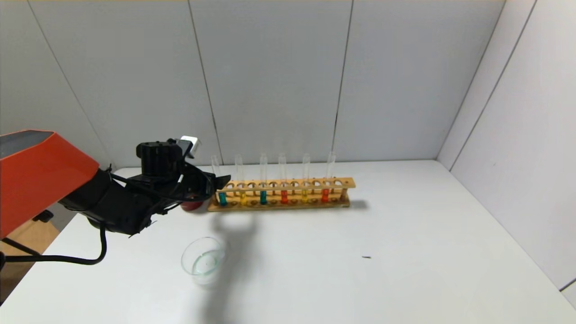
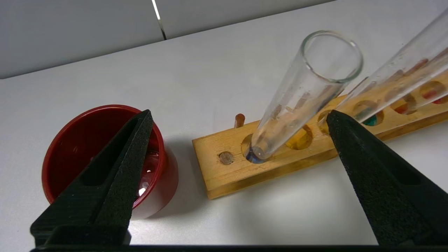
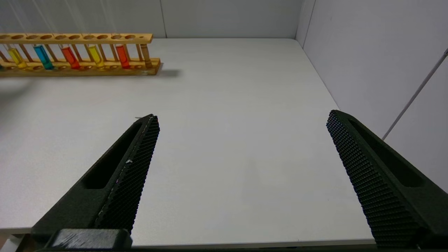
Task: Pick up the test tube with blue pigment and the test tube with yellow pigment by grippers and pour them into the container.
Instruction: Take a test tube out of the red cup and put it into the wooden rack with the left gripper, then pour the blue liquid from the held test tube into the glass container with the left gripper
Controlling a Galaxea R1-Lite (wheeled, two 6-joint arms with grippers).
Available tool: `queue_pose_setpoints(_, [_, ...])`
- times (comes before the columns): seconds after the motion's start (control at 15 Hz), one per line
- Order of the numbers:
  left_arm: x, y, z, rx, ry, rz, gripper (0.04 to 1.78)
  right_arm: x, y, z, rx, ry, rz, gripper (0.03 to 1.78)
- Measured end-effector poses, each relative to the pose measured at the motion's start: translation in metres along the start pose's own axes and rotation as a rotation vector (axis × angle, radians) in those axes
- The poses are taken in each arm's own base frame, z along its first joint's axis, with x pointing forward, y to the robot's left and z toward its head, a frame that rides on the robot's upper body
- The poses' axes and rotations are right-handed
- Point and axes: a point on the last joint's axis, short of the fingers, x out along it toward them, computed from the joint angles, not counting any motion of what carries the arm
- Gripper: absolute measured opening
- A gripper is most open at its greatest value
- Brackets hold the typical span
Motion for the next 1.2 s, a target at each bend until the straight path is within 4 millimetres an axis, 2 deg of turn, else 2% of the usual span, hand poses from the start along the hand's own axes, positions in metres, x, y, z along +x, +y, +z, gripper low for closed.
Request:
queue_pose_setpoints(0.27, [0.006,-0.002,-0.003,0.002,0.007,-0.006,1.72,0.000,0.000,0.000,0.000,0.000,0.000,1.75])
queue_pose_setpoints(0.4, [0.007,-0.002,-0.003,0.002,0.009,-0.006,1.60,0.000,0.000,0.000,0.000,0.000,0.000,1.75])
queue_pose_setpoints(0.6, [0.011,-0.002,-0.005,0.001,0.012,-0.005,1.23,0.000,0.000,0.000,0.000,0.000,0.000,1.75])
queue_pose_setpoints(0.8, [0.013,-0.001,-0.007,0.001,0.015,-0.005,0.67,0.000,0.000,0.000,0.000,0.000,0.000,1.75])
queue_pose_setpoints(0.93, [0.015,-0.002,-0.008,0.002,0.017,-0.010,0.38,0.000,0.000,0.000,0.000,0.000,-0.001,1.75])
queue_pose_setpoints(1.0, [0.015,-0.002,-0.008,0.002,0.016,-0.010,0.32,0.000,0.000,0.000,0.000,0.000,0.000,1.75])
queue_pose_setpoints(1.2, [0.015,-0.002,-0.007,0.002,0.016,-0.007,0.31,0.000,0.000,0.000,0.000,0.000,0.000,1.75])
